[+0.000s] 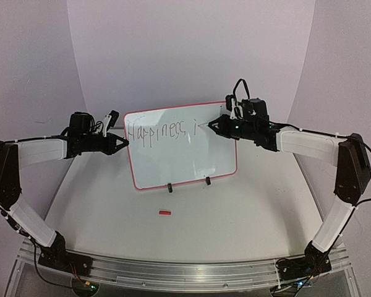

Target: Write a sentence on the whiteboard

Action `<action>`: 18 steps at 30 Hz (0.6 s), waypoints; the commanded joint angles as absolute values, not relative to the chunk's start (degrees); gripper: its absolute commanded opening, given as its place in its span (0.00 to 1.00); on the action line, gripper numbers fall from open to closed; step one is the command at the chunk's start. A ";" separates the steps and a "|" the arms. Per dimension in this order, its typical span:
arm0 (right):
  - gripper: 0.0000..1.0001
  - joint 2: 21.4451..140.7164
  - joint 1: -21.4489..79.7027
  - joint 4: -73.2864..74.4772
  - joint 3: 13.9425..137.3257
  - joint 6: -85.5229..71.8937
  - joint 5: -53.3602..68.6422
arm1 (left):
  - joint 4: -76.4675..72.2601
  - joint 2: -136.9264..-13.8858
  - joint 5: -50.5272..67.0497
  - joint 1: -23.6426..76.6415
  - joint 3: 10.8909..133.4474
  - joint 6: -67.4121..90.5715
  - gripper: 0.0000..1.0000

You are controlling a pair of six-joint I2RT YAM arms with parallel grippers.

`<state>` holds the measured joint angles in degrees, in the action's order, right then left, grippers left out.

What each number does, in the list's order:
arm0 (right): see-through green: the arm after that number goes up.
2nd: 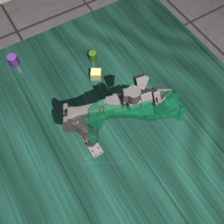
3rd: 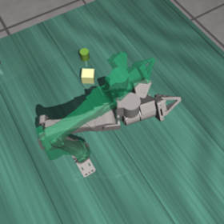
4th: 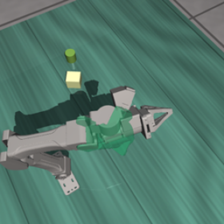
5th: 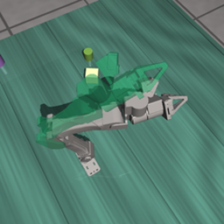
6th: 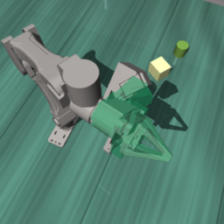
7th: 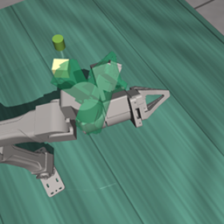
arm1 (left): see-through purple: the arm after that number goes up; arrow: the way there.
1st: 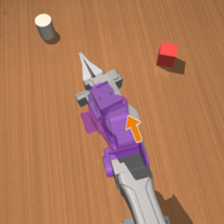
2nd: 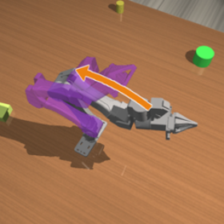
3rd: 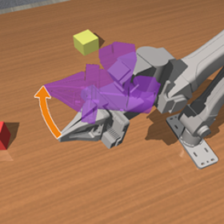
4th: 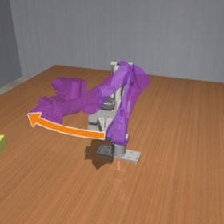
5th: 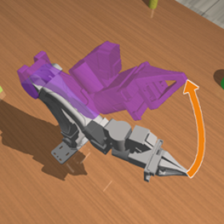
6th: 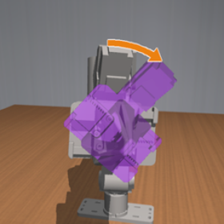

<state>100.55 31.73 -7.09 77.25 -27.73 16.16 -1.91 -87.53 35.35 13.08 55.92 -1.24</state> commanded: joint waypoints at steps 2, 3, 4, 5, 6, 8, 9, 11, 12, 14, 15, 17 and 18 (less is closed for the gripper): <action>0.00 100.30 31.39 -7.73 77.43 -28.20 15.35 | -1.13 -87.80 32.51 13.17 57.36 -4.63 0.00; 0.00 100.23 31.38 -7.71 76.96 -28.28 15.44 | -1.14 -87.85 32.60 13.13 57.38 -4.59 0.00; 0.00 100.20 31.41 -7.67 76.62 -28.36 15.55 | -1.14 -87.85 32.65 13.14 57.39 -4.60 0.00; 0.00 100.29 31.40 -7.56 76.38 -28.44 15.78 | -1.18 -87.82 32.67 13.16 57.36 -4.59 0.00; 0.00 100.39 31.38 -7.43 76.21 -28.53 16.06 | -1.22 -87.81 32.64 13.14 57.35 -4.57 0.00; 0.00 100.46 31.43 -7.28 75.76 -28.78 16.40 | -1.22 -87.71 32.62 13.15 57.29 -4.60 0.00; 0.00 100.46 31.42 -7.24 75.56 -28.88 16.52 | -1.24 -87.66 32.62 13.16 57.30 -4.60 0.00; 0.00 100.35 31.39 -7.21 75.08 -29.08 16.73 | -1.32 -87.63 32.63 13.12 57.22 -4.60 0.00; 0.00 100.28 31.38 -7.19 74.91 -29.20 16.83 | -1.32 -87.63 32.65 13.13 57.22 -4.57 0.00; 0.00 100.21 31.41 -7.19 74.70 -29.33 17.01 | -1.36 -87.65 32.64 13.17 57.21 -4.50 0.00; 0.00 100.19 31.42 -7.18 74.71 -29.35 17.09 | -1.40 -87.67 32.63 13.18 57.21 -4.49 0.00; 0.00 100.13 31.38 -7.12 74.87 -29.36 17.18 | -1.41 -87.71 32.76 13.16 57.20 -4.50 0.00; 0.00 100.12 31.38 -7.15 74.99 -29.42 17.22 | -1.41 -87.69 32.71 13.14 57.24 -4.42 0.00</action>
